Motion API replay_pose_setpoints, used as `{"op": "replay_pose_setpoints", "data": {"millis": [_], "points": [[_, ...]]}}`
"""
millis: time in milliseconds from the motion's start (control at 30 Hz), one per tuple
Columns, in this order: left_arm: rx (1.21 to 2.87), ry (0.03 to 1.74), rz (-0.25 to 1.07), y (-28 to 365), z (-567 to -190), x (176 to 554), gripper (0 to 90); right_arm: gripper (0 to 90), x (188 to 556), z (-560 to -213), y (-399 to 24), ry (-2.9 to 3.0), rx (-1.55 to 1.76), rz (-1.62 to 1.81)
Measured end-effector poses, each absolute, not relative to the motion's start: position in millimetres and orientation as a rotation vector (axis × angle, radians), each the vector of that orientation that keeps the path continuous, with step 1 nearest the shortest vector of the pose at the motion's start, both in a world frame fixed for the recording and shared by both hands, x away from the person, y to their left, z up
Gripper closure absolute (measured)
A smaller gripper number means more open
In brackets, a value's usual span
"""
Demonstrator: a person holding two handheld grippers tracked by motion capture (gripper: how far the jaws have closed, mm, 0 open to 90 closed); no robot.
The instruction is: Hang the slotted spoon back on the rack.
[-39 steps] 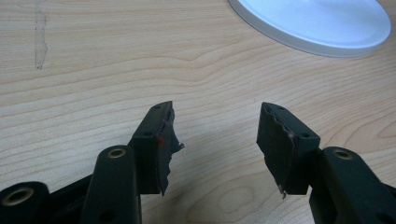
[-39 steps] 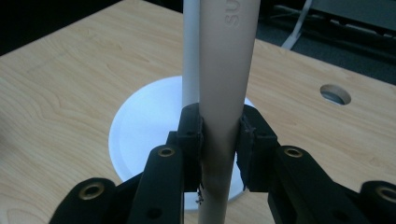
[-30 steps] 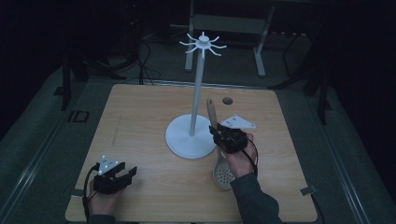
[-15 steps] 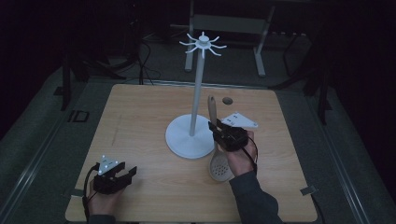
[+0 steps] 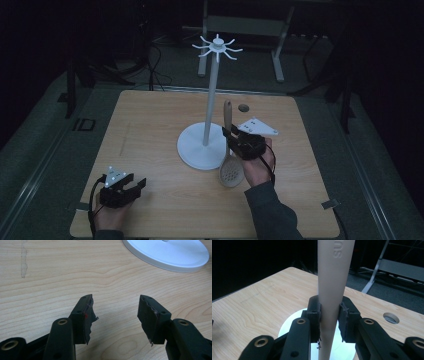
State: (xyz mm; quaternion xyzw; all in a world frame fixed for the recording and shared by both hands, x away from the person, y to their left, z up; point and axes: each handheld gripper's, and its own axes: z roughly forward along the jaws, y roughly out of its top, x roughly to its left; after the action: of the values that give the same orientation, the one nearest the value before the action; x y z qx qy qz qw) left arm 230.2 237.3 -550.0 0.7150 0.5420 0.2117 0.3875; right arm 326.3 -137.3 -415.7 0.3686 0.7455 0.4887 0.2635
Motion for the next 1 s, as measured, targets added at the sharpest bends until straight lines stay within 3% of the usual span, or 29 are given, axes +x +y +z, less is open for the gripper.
{"op": "replay_pose_setpoints", "data": {"millis": [1000], "points": [[1.817,1.382,0.54,238,-550,230,46.6,73.2,335,-389,-146,1.955,0.979,1.409]]}}
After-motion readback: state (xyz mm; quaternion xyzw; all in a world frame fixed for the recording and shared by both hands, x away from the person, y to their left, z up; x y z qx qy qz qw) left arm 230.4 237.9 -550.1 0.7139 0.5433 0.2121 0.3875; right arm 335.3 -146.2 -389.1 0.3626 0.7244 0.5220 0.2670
